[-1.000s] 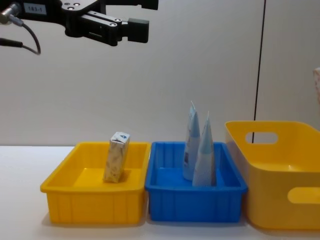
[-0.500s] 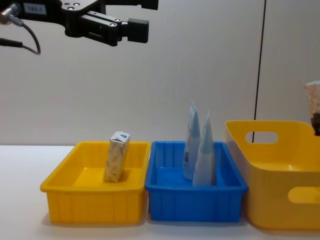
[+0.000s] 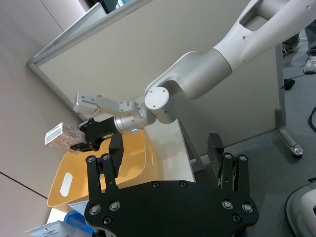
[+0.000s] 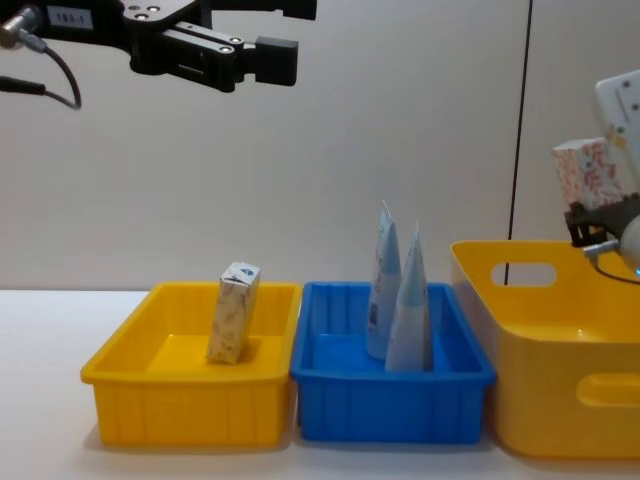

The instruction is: Bimanual collaborative sorting of washing and personal care products

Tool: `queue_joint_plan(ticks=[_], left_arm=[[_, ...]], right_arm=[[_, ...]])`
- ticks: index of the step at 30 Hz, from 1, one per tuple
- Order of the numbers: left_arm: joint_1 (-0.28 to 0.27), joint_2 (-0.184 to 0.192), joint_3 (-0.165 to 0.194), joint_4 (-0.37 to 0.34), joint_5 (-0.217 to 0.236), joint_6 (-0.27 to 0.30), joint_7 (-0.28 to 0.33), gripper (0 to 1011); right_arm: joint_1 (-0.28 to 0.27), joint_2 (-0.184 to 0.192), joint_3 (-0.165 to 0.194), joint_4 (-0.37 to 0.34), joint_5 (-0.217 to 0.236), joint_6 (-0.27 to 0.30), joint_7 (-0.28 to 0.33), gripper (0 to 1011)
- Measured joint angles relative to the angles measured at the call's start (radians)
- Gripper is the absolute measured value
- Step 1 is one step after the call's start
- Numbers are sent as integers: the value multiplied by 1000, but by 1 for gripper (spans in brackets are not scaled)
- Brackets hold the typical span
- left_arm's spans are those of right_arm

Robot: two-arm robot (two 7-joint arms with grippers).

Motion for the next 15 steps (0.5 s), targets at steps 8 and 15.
queue_joint_plan(ticks=[8,15], left_arm=[[0,0,0,0,0,0,0,1001],[0,0,0,0,0,0,0,1001]], right_arm=[[50,-34,16,61,7,-6,14,377],[79,-58,51,92,39,31,13,377]])
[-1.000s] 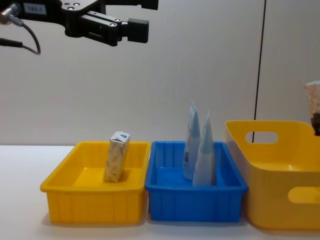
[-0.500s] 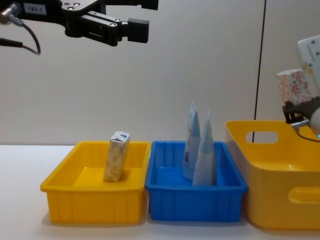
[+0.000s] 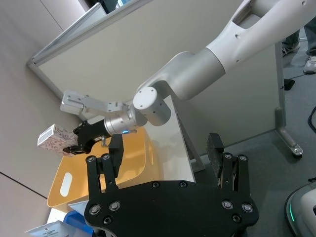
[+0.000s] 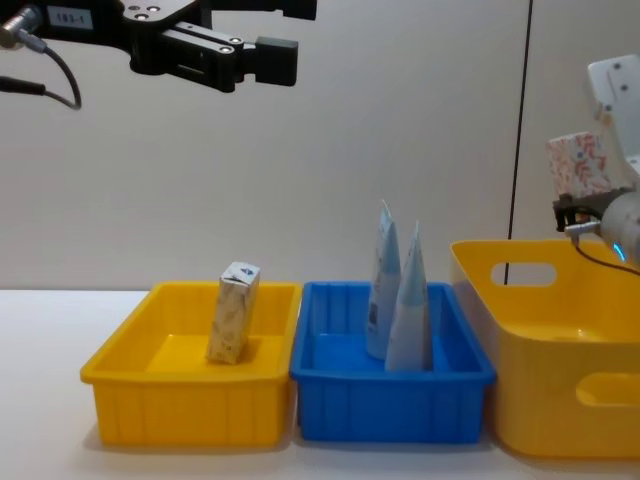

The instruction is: Bimanual collaborative sorting of washing and personal care products

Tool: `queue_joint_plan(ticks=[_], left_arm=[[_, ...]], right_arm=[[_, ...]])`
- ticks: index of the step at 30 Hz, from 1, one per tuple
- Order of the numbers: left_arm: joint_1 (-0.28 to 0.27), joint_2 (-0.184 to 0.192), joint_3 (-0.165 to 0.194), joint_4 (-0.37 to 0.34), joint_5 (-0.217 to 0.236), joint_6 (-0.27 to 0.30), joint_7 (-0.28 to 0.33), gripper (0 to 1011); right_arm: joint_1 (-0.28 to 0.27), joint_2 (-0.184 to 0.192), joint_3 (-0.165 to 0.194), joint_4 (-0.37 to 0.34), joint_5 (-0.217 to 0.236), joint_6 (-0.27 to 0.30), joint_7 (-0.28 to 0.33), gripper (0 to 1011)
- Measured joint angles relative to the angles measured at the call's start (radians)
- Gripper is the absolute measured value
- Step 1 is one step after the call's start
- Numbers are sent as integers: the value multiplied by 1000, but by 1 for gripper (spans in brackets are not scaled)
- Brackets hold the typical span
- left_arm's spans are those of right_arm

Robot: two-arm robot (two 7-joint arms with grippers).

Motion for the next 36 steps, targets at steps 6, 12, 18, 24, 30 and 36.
queue_joint_plan(ticks=[6,12,18,24,30,36], left_arm=[[0,0,0,0,0,0,0,1001],[0,0,0,0,0,0,0,1001],[0,0,0,0,0,0,0,1001],[0,0,0,0,0,0,0,1001],[0,0,0,0,0,0,0,1001],[0,0,0,0,0,0,0,1001]], right_arm=[[32,-23,44,35,37,52,-10,377],[48,-34,65,54,55,79,-4,377],[57,-41,75,66,65,97,26,377],[62,-52,78,71,71,110,57,377],[73,-66,87,91,75,113,69,377],[104,-83,98,155,79,93,64,377]])
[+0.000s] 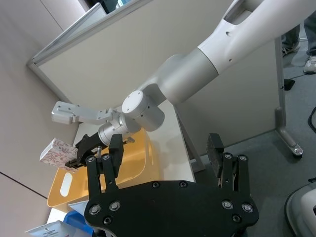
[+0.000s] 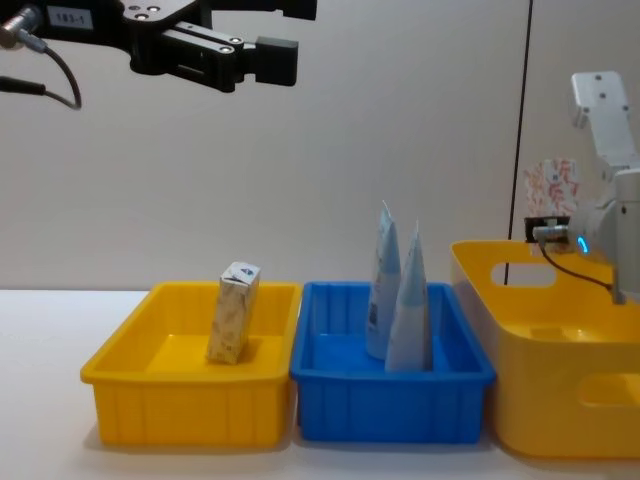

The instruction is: Bimanual collaborative sorting of washing and personal care products

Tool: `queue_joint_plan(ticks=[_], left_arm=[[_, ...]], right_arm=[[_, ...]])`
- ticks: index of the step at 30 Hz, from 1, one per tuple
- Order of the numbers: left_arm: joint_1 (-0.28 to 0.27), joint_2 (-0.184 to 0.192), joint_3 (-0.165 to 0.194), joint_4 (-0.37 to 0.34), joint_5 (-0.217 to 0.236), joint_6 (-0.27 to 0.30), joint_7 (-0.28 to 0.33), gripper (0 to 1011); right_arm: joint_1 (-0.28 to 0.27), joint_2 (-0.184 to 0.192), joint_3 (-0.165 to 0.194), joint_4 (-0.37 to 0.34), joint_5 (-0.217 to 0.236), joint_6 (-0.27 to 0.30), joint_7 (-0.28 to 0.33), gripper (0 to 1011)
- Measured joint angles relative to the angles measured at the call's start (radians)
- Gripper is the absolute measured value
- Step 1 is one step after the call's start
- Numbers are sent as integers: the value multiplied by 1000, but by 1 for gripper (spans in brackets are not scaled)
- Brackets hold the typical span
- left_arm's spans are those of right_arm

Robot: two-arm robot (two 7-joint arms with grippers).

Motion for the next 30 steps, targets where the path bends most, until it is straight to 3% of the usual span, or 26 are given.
queue_joint_plan(ticks=[5,15,17,22,26,28,30], left_arm=[[0,0,0,0,0,0,0,1001],[0,0,0,0,0,0,0,1001],[0,0,0,0,0,0,0,1001],[0,0,0,0,0,0,0,1001],[0,0,0,0,0,0,0,1001],[0,0,0,0,0,0,0,1001],[0,0,0,0,0,0,0,1001]], right_arm=[[68,-23,-2,141,13,-59,-15,377],[137,-46,-9,281,28,-116,-28,377],[143,-48,-9,293,30,-122,-29,415],[128,-46,-26,270,46,-116,-33,563],[92,-36,-37,196,61,-83,-35,684],[76,-30,-39,161,67,-65,-35,791],[63,-26,-41,134,71,-56,-36,826]])
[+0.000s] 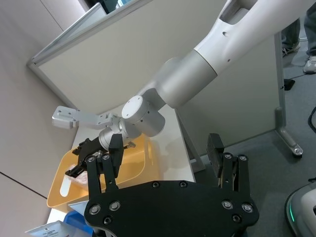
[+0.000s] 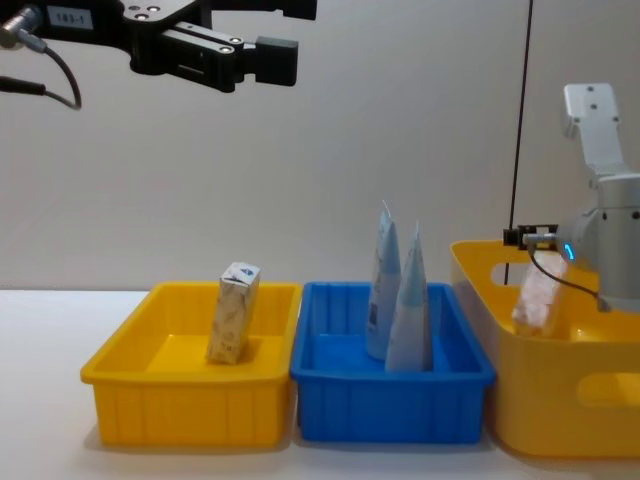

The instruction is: Bimanual collaborative sorting of washing and personal care products

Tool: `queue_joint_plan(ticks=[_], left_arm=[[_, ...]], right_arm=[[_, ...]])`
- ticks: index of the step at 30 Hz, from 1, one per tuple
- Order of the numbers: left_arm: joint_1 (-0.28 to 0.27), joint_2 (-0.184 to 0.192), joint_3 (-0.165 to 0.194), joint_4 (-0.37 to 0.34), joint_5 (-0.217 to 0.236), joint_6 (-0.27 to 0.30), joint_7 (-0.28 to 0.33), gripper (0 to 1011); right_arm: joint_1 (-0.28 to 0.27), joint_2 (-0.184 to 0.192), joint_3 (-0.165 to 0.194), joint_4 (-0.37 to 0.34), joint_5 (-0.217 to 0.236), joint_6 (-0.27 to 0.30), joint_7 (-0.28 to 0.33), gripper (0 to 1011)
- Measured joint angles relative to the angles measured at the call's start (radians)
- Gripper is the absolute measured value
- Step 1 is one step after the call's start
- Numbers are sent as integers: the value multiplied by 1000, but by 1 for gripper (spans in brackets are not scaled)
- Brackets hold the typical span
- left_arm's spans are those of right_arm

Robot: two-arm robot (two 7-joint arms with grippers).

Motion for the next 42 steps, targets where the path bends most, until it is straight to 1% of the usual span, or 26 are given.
queue_joint_plan(ticks=[1,5,6,7,9,10,12,14,15,16,17,18,21,22,23,24,25,27,28,31,32,34,35,38,41,42], left_arm=[[0,0,0,0,0,0,0,1001],[0,0,0,0,0,0,0,1001],[0,0,0,0,0,0,0,1002],[0,0,0,0,0,0,0,1001],[0,0,0,0,0,0,0,1002],[0,0,0,0,0,0,0,1001],[0,0,0,0,0,0,0,1001],[0,0,0,0,0,0,0,1001],[0,0,0,0,0,0,0,1001],[0,0,0,0,0,0,0,1001],[0,0,0,0,0,0,0,1001],[0,0,0,0,0,0,0,1002],[0,0,0,0,0,0,0,1001],[0,0,0,0,0,0,0,1001],[0,0,0,0,0,0,0,1001],[0,0,0,0,0,0,0,1001],[0,0,0,0,0,0,0,1001],[0,0,0,0,0,0,0,1001],[0,0,0,0,0,0,0,1001],[0,0,0,0,0,0,0,1001],[0,0,0,0,0,0,0,1001],[0,0,0,0,0,0,0,1001],[0,0,0,0,0,0,0,1001],[0,0,0,0,0,0,0,1002],[0,0,0,0,0,0,0,1001],[0,0,0,0,0,0,0,1001]], right_arm=[[-11,4,-1,-25,3,10,0,857],[-37,13,-2,-81,9,34,0,962],[-50,17,-2,-109,13,48,1,972],[-60,21,-1,-129,15,54,1,1003],[-75,26,-1,-161,18,69,4,1004],[-90,32,0,-196,21,81,8,1004],[-111,39,2,-239,25,95,11,1004],[-142,50,4,-307,31,118,19,1004],[-149,52,5,-322,33,125,21,1004],[-173,61,7,-374,38,142,27,1004],[-185,66,8,-398,39,147,29,1004],[-212,75,10,-452,45,163,36,1004],[-249,88,14,-527,53,188,47,1004],[-279,99,17,-587,58,202,54,1004],[-287,102,18,-605,61,208,57,1004],[-306,108,19,-639,64,215,61,1004],[-333,118,22,-691,70,228,68,1004],[-361,128,26,-744,76,244,76,1004],[-393,139,30,-801,83,258,84,1004],[-441,157,38,-885,91,276,96,1004],[-470,167,42,-934,98,288,103,1004],[-498,177,47,-980,103,298,109,1004],[-531,188,53,-1032,107,306,114,1004],[-571,201,60,-1092,114,318,121,1004],[-636,222,73,-1185,123,335,131,1004],[-648,225,75,-1201,124,338,132,1004]])
